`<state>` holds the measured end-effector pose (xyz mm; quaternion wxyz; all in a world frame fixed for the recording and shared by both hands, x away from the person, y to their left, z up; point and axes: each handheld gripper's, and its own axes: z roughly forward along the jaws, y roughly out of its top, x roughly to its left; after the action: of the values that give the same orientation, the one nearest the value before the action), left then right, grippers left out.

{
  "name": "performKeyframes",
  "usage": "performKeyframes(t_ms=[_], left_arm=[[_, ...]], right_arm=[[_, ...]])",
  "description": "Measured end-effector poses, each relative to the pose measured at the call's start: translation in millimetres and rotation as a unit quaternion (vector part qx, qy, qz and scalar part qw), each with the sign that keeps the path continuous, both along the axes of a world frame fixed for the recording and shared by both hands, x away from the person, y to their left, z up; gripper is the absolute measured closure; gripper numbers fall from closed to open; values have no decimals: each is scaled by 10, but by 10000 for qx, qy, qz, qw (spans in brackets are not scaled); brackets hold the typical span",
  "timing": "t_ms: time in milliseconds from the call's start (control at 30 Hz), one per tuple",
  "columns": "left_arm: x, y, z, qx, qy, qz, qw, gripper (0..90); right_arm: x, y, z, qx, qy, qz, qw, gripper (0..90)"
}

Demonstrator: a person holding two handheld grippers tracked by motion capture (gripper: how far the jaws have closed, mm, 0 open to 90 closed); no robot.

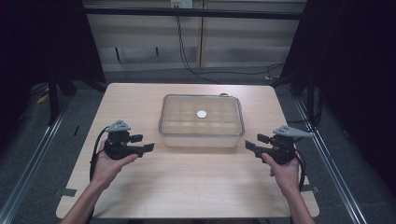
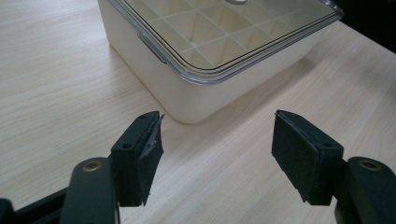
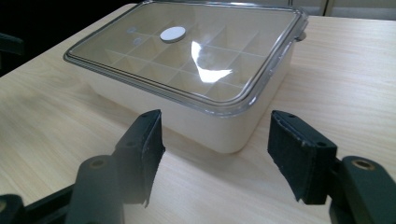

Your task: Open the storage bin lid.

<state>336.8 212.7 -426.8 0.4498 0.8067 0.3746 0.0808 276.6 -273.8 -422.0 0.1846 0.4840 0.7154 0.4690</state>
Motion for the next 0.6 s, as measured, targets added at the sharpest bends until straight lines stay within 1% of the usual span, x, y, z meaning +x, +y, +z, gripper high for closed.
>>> performKeyframes(t_ms=[33, 67, 100, 167, 233, 267, 300, 367, 400, 467, 500, 533, 567, 600], left_arm=[[11, 2, -1, 41, -21, 12, 10000, 325], [31, 3, -1, 37, 18, -23, 10000, 324], [48, 4, 2, 52, 28, -17, 10000, 320], [88, -3, 7, 61, 73, -4, 10000, 305], [125, -5, 16, 86, 59, 59, 9999, 296], [125, -5, 16, 86, 59, 59, 9999, 296], [150, -8, 21, 86, 78, 20, 9999, 296], [195, -23, 36, 48, 89, 54, 9999, 279], [218, -29, 46, 67, 76, 47, 9999, 275], [269, -37, 70, 69, 123, -3, 9999, 265], [298, -27, 83, 75, 129, 1, 9999, 265], [325, -14, 94, 31, 137, 30, 9999, 269], [325, -14, 94, 31, 137, 30, 9999, 278], [383, 8, 111, 5, 142, 94, 9999, 286]], right_arm=[[22, 3, 3, 0, 12, 36, 10000, 361], [43, 10, 7, 4, 21, 48, 10000, 357], [80, 18, 16, -42, 56, 50, 10000, 339], [152, 16, 27, -15, 198, 148, 9997, 330], [225, 12, 36, -28, 318, 200, 9993, 302], [225, 12, 36, -28, 318, 200, 9993, 302], [259, 10, 41, -54, 334, 203, 9992, 297], [348, 5, 64, -44, 398, 214, 9990, 284], [368, 3, 68, -47, 402, 212, 9990, 278], [418, 3, 80, -59, 425, 220, 9988, 273], [443, 2, 88, -85, 444, 230, 9987, 267], [465, 1, 98, -105, 443, 217, 9987, 263], [490, -2, 108, -101, 468, 255, 9985, 262], [519, -6, 117, -69, 497, 279, 9983, 262]])
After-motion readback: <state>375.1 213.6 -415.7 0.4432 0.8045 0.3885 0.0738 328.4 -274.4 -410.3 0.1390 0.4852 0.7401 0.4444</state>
